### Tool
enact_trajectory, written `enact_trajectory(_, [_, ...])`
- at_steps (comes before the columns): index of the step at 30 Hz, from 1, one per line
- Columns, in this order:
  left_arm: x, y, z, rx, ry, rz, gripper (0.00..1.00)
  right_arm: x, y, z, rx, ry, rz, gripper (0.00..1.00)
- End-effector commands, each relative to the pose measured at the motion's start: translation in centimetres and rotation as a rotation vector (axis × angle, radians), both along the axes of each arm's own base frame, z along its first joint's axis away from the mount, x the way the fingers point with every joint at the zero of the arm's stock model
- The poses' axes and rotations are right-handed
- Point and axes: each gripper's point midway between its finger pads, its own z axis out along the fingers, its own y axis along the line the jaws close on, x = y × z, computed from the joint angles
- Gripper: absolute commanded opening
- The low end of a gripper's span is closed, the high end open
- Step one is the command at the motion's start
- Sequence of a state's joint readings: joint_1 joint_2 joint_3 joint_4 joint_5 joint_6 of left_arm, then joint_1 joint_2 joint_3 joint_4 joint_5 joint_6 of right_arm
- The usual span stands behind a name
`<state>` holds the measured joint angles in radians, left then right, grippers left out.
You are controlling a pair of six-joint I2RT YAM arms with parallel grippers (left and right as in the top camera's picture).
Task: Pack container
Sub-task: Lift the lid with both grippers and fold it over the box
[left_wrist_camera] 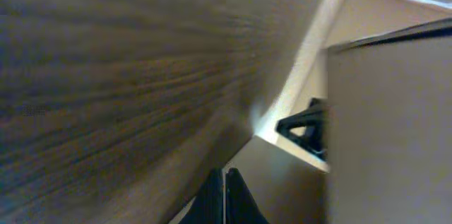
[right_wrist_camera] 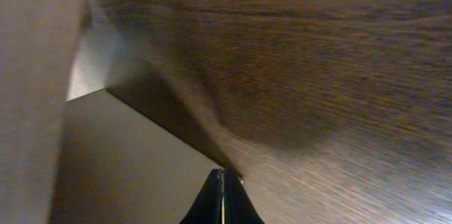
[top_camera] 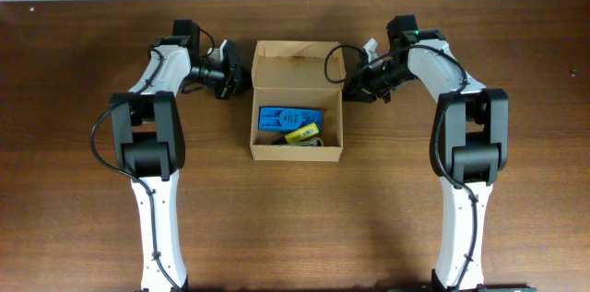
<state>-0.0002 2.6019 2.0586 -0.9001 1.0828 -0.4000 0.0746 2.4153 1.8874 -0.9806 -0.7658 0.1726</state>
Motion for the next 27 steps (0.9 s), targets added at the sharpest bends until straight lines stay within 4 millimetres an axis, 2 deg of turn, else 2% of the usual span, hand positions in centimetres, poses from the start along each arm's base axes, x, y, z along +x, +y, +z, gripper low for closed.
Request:
enact_trajectory(1, [0.2, -0.7, 0.2, -0.113, 0.021, 0.005, 0.02, -0.2, 0.9, 0.4, 0.077, -0.03, 0.044, 0.04])
enact_trajectory(6, [1.4, -1.8, 2.2, -0.231, -0.055, -0.015, 0.02, 0.3, 1.2, 0.6, 0.109, -0.06, 0.05, 0.04])
enact_trajectory(13, [2.7, -2.9, 6.3, -0.397, -0.176, -0.083, 0.02, 1.9, 3.2, 3.6, 0.305, -0.198, 0.097, 0.04])
enact_trajectory(18, [3.4, -3.3, 8.0, -0.398, -0.235, -0.102, 0.02, 2.0, 3.5, 4.9, 0.347, -0.221, 0.104, 0.04])
enact_trajectory(27, [4.6, -3.6, 13.3, -0.435, -0.381, -0.16, 0.02, 2.2, 3.6, 10.3, 0.364, -0.378, 0.162, 0.03])
